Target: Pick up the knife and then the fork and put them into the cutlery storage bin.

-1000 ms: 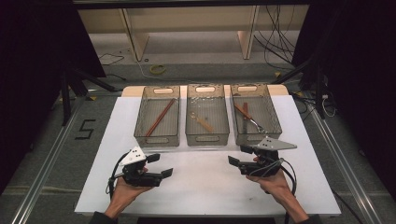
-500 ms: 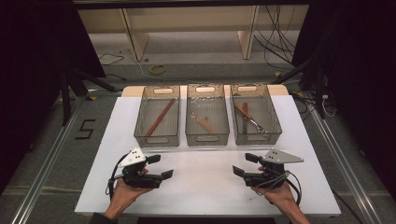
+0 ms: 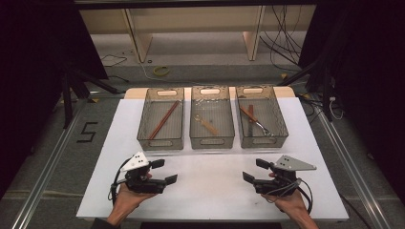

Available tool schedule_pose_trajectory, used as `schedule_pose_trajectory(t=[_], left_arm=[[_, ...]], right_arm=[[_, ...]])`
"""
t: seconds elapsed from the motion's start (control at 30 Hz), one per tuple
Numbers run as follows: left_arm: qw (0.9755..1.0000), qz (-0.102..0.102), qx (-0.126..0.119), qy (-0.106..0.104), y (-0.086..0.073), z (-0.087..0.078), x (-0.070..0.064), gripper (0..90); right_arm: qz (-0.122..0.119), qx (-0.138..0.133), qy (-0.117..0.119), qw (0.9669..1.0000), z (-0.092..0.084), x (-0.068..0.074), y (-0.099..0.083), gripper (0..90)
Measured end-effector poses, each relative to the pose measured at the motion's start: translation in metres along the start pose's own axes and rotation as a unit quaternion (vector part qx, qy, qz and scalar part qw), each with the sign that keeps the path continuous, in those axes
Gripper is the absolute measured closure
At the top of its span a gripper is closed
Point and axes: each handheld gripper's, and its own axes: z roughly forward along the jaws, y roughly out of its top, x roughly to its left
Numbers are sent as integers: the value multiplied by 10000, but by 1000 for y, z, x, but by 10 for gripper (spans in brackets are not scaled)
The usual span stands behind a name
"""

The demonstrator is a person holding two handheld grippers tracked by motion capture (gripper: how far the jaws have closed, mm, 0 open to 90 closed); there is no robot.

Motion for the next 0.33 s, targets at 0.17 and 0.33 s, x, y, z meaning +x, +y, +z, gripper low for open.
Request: schedule_pose_trajectory(t=[0.17, 0.33], left_arm=[[10000, -4, -7, 11, 0, 0, 1, 176], [10000, 11, 19, 12, 0, 1, 1, 175]], right_arm=[[2, 15, -5, 10000, 1, 0, 0, 259], [29, 15, -50, 10000, 1, -3, 0, 259]])
